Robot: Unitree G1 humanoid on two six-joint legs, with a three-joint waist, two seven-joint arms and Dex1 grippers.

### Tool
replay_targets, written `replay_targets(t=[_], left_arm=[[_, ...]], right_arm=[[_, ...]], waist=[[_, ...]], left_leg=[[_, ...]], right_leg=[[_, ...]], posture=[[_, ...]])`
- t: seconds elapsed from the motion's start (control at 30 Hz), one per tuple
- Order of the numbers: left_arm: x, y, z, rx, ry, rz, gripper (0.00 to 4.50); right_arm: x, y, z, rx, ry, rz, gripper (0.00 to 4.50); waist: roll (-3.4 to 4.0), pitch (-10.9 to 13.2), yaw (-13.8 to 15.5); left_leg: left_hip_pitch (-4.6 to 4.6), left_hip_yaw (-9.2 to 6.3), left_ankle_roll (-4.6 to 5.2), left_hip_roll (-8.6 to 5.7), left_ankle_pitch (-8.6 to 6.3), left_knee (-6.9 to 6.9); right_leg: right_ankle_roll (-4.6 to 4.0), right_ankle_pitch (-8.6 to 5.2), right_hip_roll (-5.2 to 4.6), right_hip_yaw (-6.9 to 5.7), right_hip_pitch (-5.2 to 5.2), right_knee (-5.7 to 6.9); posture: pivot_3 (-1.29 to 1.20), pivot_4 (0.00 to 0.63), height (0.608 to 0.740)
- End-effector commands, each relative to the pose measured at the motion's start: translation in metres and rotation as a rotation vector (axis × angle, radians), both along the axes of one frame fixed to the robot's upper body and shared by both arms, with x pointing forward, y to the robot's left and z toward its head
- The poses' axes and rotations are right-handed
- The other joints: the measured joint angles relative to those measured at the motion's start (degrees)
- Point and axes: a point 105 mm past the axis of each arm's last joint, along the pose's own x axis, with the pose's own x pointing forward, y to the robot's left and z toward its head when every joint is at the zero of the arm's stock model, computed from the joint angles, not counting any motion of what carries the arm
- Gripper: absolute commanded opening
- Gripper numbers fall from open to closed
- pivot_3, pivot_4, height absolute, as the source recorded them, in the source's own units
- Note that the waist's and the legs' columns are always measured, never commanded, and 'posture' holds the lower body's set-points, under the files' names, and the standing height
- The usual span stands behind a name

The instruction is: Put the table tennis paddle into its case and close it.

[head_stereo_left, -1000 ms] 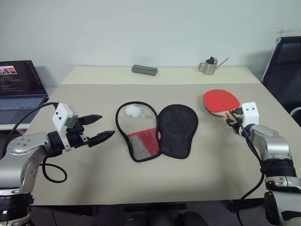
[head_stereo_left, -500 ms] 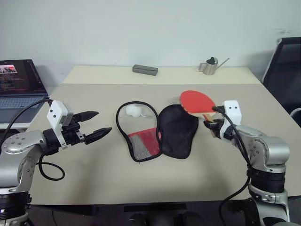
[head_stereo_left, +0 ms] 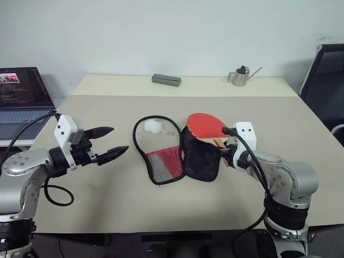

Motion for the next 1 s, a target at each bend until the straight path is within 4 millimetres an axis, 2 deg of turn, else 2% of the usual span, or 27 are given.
replay_targets(t=[0.03,0.17,0.67,1.0], left_arm=[[-0.003,0.000,0.015,0.022,-0.061,-0.009,4.50],[-0.004,0.000,0.014,0.025,-0.061,-0.012,4.50],[-0.006,-0.007,0.016,0.042,-0.061,-0.064,4.50],[-0.004,-0.009,0.017,0.044,-0.062,-0.070,4.50]], right_arm=[[0.004,0.004,0.009,-0.009,-0.056,0.000,1.14],[0.009,0.008,0.004,-0.021,-0.051,0.001,1.14],[0.006,0.033,-0.011,-0.038,-0.027,0.040,1.14],[0.013,0.030,-0.017,-0.070,-0.042,-0.008,1.14]], waist=[[0.00,0.00,-0.02],[0.00,0.00,-0.03],[0.00,0.00,-0.22],[0.00,0.00,-0.25]], left_leg=[[0.00,0.00,0.00,0.00,0.00,0.00],[0.01,0.01,0.00,0.00,0.00,0.00],[0.01,0.01,-0.01,0.02,0.00,0.00],[0.02,0.01,-0.01,0.02,0.01,0.00]], right_leg=[[0.00,0.00,0.00,0.00,0.00,0.00],[0.01,0.01,0.02,0.00,0.00,0.00],[0.02,0.02,0.04,0.01,-0.03,0.01],[0.02,0.02,0.05,0.01,-0.02,0.02]], posture=[[0.00,0.150,0.740],[0.00,0.150,0.740],[0.00,0.150,0.740],[0.00,0.150,0.740]])
